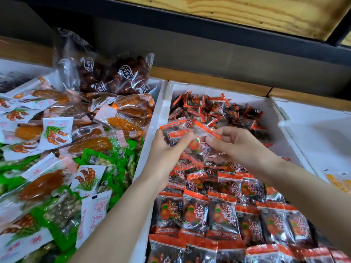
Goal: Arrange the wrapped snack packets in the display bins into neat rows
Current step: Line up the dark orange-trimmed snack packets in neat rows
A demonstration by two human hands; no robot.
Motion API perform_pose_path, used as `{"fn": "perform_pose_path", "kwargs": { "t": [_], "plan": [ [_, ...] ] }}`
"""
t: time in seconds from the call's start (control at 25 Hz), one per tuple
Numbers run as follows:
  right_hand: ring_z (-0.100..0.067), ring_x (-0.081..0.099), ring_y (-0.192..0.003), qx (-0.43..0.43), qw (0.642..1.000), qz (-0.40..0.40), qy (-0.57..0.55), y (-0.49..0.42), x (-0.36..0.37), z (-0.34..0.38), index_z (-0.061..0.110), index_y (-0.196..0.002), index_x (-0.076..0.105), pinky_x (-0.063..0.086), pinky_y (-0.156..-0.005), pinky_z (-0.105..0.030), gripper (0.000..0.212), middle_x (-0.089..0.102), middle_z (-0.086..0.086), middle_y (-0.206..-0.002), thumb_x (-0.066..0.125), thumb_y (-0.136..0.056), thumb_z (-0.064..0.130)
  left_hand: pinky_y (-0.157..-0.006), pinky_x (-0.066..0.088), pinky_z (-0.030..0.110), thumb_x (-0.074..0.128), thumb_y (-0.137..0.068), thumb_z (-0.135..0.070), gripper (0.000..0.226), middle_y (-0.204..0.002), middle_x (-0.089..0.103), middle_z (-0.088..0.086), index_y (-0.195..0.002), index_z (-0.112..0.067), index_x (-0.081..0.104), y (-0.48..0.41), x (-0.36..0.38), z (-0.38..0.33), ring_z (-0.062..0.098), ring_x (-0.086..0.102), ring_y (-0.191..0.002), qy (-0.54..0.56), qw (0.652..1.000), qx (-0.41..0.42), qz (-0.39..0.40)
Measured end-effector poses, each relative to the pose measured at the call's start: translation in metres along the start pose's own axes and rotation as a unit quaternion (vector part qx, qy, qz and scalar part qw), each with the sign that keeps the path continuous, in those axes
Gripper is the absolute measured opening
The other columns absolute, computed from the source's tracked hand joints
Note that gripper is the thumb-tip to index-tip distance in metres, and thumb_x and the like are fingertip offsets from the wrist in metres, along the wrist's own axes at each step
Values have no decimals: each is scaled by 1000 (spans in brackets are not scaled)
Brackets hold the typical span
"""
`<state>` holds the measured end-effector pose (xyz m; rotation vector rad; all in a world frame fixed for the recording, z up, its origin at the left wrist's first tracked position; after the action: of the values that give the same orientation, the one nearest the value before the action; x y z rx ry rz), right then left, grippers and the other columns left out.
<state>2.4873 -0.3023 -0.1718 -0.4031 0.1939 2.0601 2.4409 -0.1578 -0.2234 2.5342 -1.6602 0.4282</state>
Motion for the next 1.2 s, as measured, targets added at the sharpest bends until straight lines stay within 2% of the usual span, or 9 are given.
{"fn": "perform_pose_path", "kwargs": {
  "t": [0.16,0.28,0.4,0.52,0.72,0.92,1.08,1.16,1.2],
  "plan": [
    [-7,64,-62,13,999,-49,6,-5,-26,-12,3,-94,62,54,-58,-17,13,68,0,-71,61,-88,14,-95,50,48,69,-86,-22,21,-107,70,-3,-103,-26,57,-6,-15,2,16,66,-102,16,999,2,-41],
    [-8,64,-55,28,994,-34,104,-10,-22,-30,-3,-102,58,57,-62,-22,22,64,-7,-70,60,-89,14,-90,50,33,68,-88,-19,25,-107,66,-7,-106,-28,53,-5,-20,-5,8,63,-99,-21,997,39,-63],
    [-19,68,-63,-4,967,-60,249,-12,-35,-26,7,-99,60,56,-74,-35,17,68,-8,-72,61,-90,21,-92,49,29,67,-88,-20,30,-108,64,-11,-109,-30,50,-1,-21,-15,3,63,-102,-26,995,68,-71],
    [-15,67,-61,-5,951,-16,309,-9,-26,-27,10,-92,61,53,-65,-25,12,67,-2,-67,60,-90,22,-80,47,13,66,-89,-21,27,-93,59,-25,-97,-37,45,3,-9,-18,-19,57,-79,-38,996,68,-37],
    [-2,62,-54,-12,938,96,333,-7,27,-41,21,-82,56,43,-53,-8,11,62,3,-67,56,-93,23,-88,48,26,67,-87,-21,24,-102,64,-15,-99,-32,50,8,-6,-18,-3,61,-93,-55,996,62,-38],
    [-11,58,-65,-23,919,94,383,-10,36,-42,33,-69,40,32,-52,-11,29,48,12,-73,55,-94,28,-92,50,33,68,-86,-21,22,-101,66,-11,-99,-30,52,8,-3,-18,5,64,-96,-72,995,62,-40],
    [2,50,-68,-76,890,60,446,-7,31,-34,27,-89,50,34,-58,-14,8,45,21,-78,57,-92,29,-99,48,44,70,-84,-30,35,-111,66,-10,-115,-27,53,5,-1,-7,11,62,-106,-81,996,40,-22],
    [3,55,-62,-84,929,-2,360,-4,17,-20,24,-100,56,41,-58,-11,8,53,19,-81,51,-95,19,-101,45,44,71,-81,-38,49,-120,63,-11,-124,-27,50,6,1,-5,12,58,-113,-99,995,31,-11],
    [2,57,-58,-73,964,-32,255,-1,7,-14,21,-99,57,45,-57,-11,13,58,13,-82,46,-97,14,-103,44,45,72,-76,-45,60,-124,61,-11,-128,-27,48,7,3,-5,13,56,-116,-109,994,26,-5]
  ]
}}
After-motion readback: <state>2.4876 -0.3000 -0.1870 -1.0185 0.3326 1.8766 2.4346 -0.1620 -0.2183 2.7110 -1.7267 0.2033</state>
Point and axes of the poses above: each hand's wrist, its own y-axis away from the middle knuckle, its own x-axis out of the palm, z = x × y, the point moved 10 cm from there along -y, towards the middle knuckle
